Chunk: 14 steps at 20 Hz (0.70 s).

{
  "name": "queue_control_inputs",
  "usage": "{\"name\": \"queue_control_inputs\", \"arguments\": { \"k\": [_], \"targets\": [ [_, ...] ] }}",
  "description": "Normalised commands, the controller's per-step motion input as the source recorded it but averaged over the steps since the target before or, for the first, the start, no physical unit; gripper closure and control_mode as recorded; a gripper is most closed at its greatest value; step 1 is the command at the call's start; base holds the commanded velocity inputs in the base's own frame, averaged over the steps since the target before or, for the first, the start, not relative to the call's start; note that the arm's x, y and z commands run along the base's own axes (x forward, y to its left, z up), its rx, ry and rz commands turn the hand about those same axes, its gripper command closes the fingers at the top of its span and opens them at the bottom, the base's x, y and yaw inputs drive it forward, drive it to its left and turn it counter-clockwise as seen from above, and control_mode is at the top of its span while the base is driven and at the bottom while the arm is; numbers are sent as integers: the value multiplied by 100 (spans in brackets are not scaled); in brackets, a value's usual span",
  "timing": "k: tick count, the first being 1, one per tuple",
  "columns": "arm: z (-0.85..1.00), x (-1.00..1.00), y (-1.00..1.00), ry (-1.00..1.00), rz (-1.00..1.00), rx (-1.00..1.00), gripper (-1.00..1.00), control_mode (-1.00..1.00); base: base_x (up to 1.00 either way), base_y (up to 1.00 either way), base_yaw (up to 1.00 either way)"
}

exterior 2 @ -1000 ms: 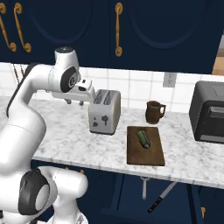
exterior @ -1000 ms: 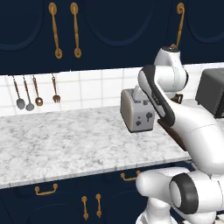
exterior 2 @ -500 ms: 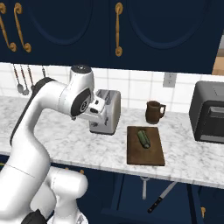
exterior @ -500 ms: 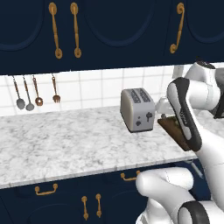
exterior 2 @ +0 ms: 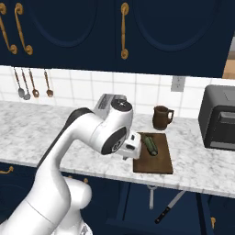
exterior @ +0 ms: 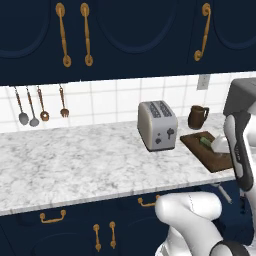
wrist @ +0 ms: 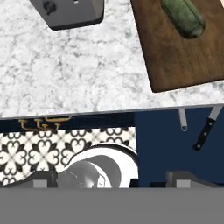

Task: Place the appropriate cutting tool for cutting the cucumber skin on the cutting board.

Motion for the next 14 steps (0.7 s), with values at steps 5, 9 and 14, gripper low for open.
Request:
{"name": "queue_control_inputs", "arguments": {
  "k": [5, 9, 14],
  "targets": [
    [-67, -24, -82, 8, 11, 1, -100, -100, 0, 0, 0],
    [-77, -4, -71, 1, 4, 10, -100, -100, 0, 0, 0],
    [-70, 0, -38, 15, 0, 8, -100, -100, 0, 0, 0]
  ]
}}
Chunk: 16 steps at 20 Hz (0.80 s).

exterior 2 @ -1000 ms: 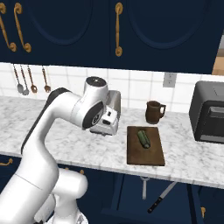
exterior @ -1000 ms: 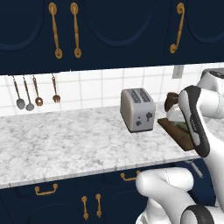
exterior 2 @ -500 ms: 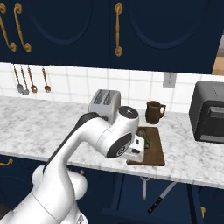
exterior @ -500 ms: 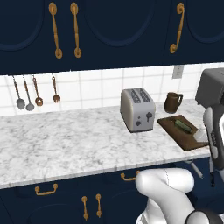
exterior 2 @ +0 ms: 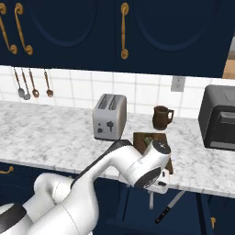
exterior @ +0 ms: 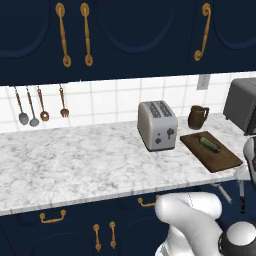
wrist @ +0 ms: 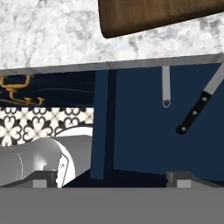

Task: Place the appropriate cutting tool for cutting the cucumber skin on the cutting board.

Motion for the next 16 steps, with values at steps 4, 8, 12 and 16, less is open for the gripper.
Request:
{"name": "queue_control_inputs", "arguments": {
  "k": [4, 8, 12, 16],
  "targets": [
    [-73, 0, -15, 27, 0, 0, -100, -100, 0, 0, 0],
    [-74, 0, -16, 22, 1, 0, -100, -100, 0, 0, 0],
    [-77, -10, -14, 4, 0, 7, -100, -100, 0, 0, 0],
    [-70, 0, -9, 6, 0, 9, -100, -100, 0, 0, 0]
  ]
}}
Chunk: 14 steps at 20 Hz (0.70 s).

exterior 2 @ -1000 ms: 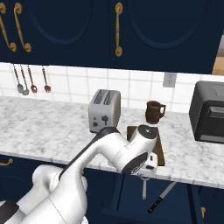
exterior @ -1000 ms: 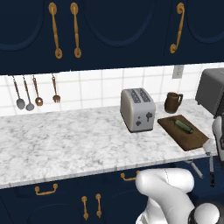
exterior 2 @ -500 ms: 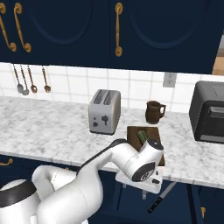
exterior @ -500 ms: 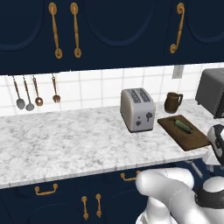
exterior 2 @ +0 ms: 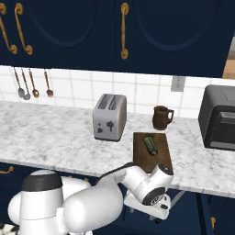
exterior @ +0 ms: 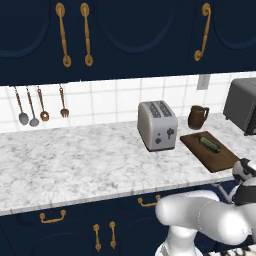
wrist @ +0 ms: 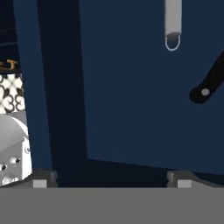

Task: Place the appropriate cutting tool for cutting the cucumber skin on the cutting board.

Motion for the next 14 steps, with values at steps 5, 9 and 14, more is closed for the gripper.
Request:
{"name": "queue_control_inputs", "arguments": {
  "k": [5, 9, 14],
  "targets": [
    [-45, -18, -4, 12, 0, 3, -100, -100, 0, 0, 0],
    [0, -91, 0, 12, 0, 0, -100, -100, 0, 0, 0],
    [0, -100, 0, 20, 0, 0, -100, -100, 0, 0, 0]
  ]
}}
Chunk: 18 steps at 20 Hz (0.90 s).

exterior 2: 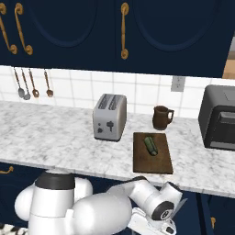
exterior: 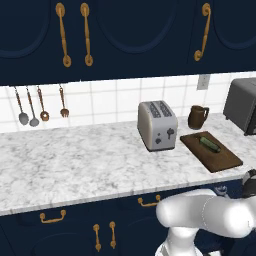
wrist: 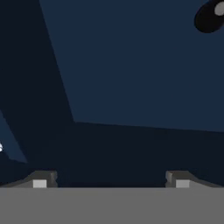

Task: Place the appropriate cutting tool for cutting the cucumber skin on the cutting board.

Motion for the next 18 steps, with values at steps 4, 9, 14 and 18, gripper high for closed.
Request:
{"name": "queue_control_inputs", "arguments": {
  "k": [4, 9, 14, 18],
  "targets": [
    [23, -97, 3, 19, 2, 0, -100, -100, 0, 0, 0],
    [65, 11, 0, 1, 3, -2, -100, -100, 0, 0, 0],
    [7, 95, -18, 0, 3, -5, -100, -100, 0, 0, 0],
    [-15, 68, -29, -2, 0, -9, -100, -100, 0, 0, 0]
  ]
}}
